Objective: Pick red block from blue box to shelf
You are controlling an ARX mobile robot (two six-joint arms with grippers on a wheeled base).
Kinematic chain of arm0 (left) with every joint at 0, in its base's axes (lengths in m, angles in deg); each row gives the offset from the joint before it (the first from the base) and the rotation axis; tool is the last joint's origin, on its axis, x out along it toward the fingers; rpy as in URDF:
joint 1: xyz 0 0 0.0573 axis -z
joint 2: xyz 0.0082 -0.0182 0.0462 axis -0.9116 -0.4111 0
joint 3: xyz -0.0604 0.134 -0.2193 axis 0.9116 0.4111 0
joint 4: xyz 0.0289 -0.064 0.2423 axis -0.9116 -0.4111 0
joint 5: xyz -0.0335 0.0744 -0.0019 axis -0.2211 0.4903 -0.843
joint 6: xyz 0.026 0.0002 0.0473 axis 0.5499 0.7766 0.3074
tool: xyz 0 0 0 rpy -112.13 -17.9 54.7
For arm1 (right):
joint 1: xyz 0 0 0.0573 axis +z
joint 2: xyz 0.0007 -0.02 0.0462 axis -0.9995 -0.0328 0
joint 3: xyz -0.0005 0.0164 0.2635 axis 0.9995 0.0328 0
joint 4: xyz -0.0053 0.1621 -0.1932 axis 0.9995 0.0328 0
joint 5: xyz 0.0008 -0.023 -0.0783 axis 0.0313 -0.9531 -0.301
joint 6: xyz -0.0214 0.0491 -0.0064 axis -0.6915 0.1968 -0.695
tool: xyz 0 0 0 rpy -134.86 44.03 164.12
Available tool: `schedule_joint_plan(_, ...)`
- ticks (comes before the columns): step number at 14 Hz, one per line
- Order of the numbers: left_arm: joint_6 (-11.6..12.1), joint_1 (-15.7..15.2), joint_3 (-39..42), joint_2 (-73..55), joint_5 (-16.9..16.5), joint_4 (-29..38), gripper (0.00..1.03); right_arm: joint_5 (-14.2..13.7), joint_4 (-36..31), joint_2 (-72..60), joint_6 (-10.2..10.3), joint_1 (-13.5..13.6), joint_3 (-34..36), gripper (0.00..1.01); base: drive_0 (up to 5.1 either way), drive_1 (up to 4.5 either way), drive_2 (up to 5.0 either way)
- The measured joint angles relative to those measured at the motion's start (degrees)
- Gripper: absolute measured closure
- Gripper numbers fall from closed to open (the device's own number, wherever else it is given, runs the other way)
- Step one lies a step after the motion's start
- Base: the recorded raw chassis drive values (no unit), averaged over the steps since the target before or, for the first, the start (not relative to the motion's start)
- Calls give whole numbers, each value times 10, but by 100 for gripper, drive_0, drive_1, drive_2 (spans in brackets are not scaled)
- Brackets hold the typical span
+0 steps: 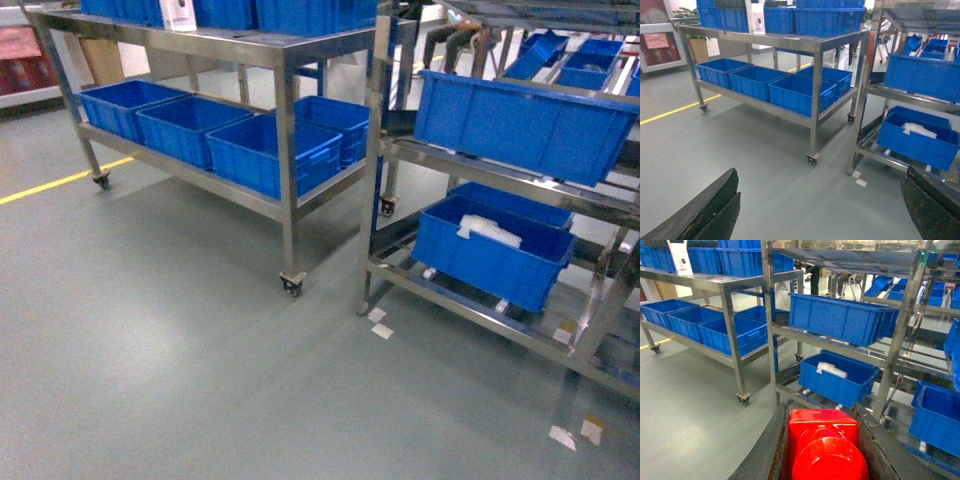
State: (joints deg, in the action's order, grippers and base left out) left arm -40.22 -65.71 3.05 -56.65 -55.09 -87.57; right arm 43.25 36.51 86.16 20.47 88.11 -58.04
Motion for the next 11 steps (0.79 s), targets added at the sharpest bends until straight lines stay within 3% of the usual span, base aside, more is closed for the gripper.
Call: schedule_joint_plan(11, 0, 0, 0, 0, 0, 0, 5, 0, 0, 0, 0, 0, 0, 73, -157, -157, -157)
